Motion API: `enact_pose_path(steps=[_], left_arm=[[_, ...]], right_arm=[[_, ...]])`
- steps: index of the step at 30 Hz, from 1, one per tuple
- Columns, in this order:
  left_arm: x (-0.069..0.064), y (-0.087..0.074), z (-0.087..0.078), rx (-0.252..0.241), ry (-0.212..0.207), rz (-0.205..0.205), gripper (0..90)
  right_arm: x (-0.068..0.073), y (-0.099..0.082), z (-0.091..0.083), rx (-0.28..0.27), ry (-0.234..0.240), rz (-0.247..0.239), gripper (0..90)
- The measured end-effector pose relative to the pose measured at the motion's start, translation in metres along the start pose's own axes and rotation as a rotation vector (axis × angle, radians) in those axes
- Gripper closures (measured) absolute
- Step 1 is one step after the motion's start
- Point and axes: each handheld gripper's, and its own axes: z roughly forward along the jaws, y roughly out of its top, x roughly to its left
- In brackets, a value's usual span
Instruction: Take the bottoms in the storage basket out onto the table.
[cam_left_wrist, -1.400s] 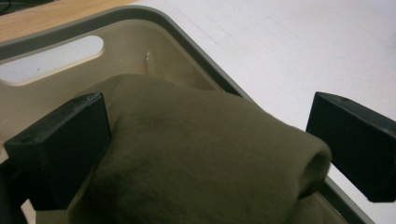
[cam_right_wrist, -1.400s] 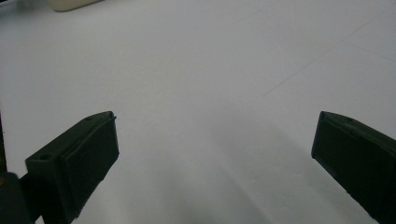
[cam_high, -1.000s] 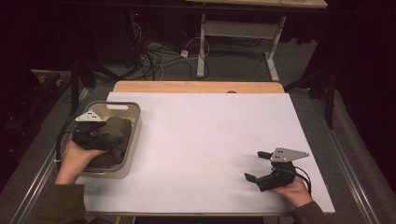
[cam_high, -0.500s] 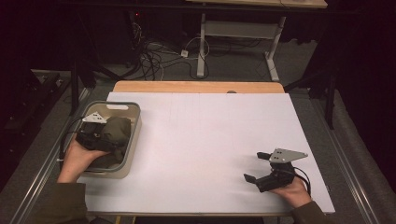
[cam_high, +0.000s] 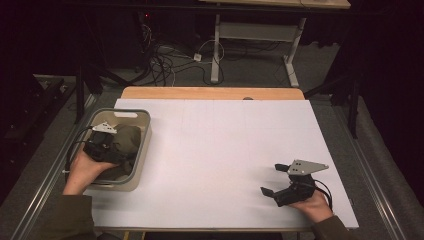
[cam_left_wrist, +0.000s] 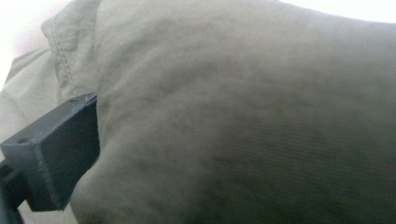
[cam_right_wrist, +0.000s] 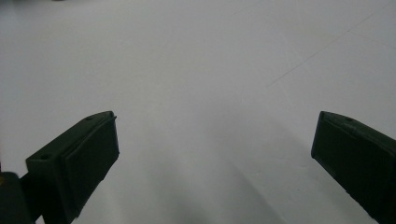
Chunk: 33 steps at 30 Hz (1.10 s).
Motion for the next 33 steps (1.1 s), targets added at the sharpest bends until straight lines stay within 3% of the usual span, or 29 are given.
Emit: enact_pose_path(steps=[9,14,20,33], left_arm=[[0.0016,0.0001,0.0056,0.038,-0.006,-0.013,0.0],[0.0020,0.0002,0.0065,0.047,-0.010,-0.015,0.4],[0.0022,0.0002,0.0070,0.051,-0.018,-0.010,12.9],[0.0040,-0.0001,0.0070,0.047,-0.041,-0.022,30.1]], right_arm=[[0.0019,-0.0004,-0.0006,-0.022,0.009,0.003,0.7],[0.0039,-0.0015,0.0032,0.008,0.007,-0.007,0.9],[0.0043,-0.0024,0.0041,0.006,0.005,0.000,1.1],[0.0065,-0.0033,0.0068,0.000,0.020,-0.002,1.8]])
